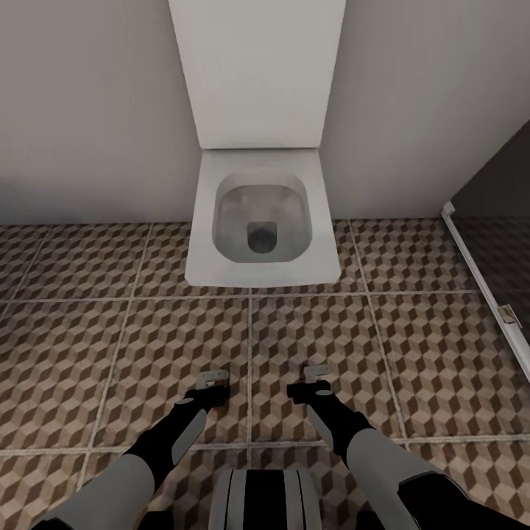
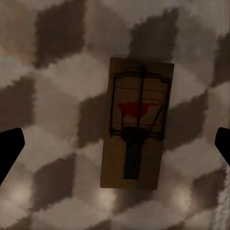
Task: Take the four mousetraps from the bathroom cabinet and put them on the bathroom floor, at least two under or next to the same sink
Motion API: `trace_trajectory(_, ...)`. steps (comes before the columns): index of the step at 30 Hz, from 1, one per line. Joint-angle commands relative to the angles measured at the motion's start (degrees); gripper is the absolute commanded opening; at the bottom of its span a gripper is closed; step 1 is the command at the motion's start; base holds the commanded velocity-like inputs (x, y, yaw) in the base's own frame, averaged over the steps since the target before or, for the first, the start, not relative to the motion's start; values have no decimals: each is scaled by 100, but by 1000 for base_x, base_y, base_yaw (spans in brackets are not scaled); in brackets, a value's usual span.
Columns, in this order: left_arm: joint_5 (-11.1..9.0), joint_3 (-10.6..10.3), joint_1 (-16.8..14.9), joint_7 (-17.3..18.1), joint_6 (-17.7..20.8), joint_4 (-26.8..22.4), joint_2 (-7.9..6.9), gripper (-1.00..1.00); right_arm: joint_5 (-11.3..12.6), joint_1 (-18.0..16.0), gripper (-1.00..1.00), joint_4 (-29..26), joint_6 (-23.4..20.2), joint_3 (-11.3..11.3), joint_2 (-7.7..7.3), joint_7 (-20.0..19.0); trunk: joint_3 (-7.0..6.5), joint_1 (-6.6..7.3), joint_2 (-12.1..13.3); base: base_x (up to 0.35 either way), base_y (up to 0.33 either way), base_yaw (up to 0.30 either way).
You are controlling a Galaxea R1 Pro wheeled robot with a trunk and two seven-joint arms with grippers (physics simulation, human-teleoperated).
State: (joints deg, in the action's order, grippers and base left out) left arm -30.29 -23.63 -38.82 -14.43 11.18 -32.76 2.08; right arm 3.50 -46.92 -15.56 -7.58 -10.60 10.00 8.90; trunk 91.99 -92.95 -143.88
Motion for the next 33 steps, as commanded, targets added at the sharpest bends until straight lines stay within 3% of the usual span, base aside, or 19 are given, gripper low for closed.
trace_trajectory(1, -56, -35, -3, -51, 12, -11, -6, 100, 37, -1, 100, -8, -33, -39, 0, 42, 3, 1, -1, 0, 0, 0)
trace_trajectory(19, -54, -34, -3, -51, -1, -10, -6, 100, 37, -1, 100, -8, -33, -39, 0, 42, 3, 1, -1, -10, 0, 0)
trace_trajectory(33, -61, -30, -3, -51, -1, -10, -6, 100, 45, -1, 100, -8, -27, -33, 0, 26, 3, 1, -1, -261, 0, 0)
